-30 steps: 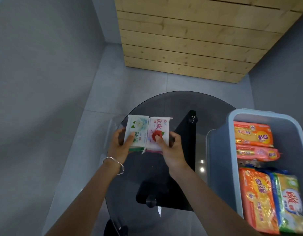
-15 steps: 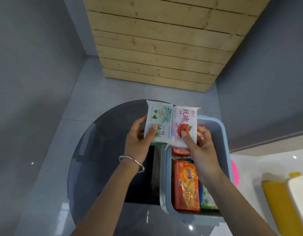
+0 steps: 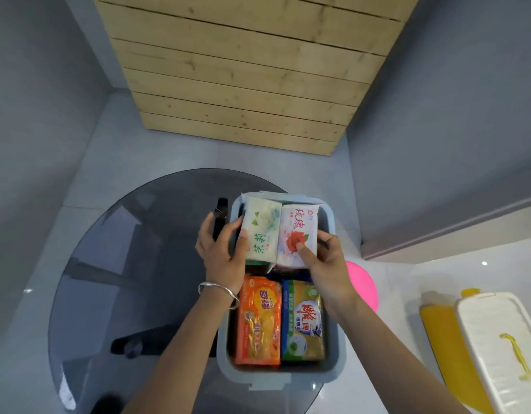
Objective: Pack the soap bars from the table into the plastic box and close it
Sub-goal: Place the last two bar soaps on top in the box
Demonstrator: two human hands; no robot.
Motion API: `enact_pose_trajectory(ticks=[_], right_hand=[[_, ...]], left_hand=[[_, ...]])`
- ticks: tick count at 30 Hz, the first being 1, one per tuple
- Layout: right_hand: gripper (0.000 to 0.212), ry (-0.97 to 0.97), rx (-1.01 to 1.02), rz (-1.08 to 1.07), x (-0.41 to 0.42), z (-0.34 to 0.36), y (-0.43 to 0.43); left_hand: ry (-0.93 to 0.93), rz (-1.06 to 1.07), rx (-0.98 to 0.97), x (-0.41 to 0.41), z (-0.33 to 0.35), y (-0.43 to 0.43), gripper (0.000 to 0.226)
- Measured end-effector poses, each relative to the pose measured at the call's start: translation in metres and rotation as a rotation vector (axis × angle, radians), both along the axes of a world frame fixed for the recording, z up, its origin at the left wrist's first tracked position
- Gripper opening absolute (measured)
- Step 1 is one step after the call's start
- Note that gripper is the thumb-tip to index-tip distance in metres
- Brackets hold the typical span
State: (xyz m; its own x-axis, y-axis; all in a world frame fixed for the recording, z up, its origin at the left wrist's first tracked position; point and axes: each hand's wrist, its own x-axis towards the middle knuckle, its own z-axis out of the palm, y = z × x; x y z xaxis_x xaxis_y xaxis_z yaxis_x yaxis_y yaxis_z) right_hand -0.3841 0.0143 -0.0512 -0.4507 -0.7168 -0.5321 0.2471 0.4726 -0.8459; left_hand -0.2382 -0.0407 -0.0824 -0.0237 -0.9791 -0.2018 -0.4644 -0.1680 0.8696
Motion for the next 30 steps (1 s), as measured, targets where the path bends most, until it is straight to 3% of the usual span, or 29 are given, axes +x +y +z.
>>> enact_pose_trajectory(ticks=[7,12,16,18,20,23,26,30], right_hand=[[0.028,0.247,-0.03,0.102,0.008,-0.018,0.007],[0.039,0.558,-0.012,0.304,0.009,-0.02,0.014],[0.066,0.884,0.007,0.365,0.001,-0.016,0.016],[0.076,0.939,0.038,0.318,-0.01,-0.018,0.019],[0.085,0.709,0.097,0.215,-0.022,-0.023,0.025],[0.066,0.112,0.118,0.084,-0.029,-0.028,0.03],[0.051,-0.043,0.09,0.134,-0.036,-0.032,0.031],[0.055,-0.169,0.044,0.15,-0.039,-0.034,0.033]], left_hand=[[-0.293,-0.159,-0.148,0.008,-0.008,-0.004,0.033],[-0.448,-0.248,-0.177,0.009,-0.009,-0.001,0.038],[-0.108,-0.117,-0.145,0.007,-0.005,0.002,0.065],[0.113,-0.036,0.016,0.008,-0.005,0.004,0.075],[0.274,0.027,0.214,0.009,-0.007,0.004,0.065],[0.364,0.088,0.361,0.009,-0.012,0.003,0.038],[0.393,0.055,0.363,0.01,-0.016,0.003,0.022],[0.47,0.023,0.382,0.014,-0.014,0.001,0.019]])
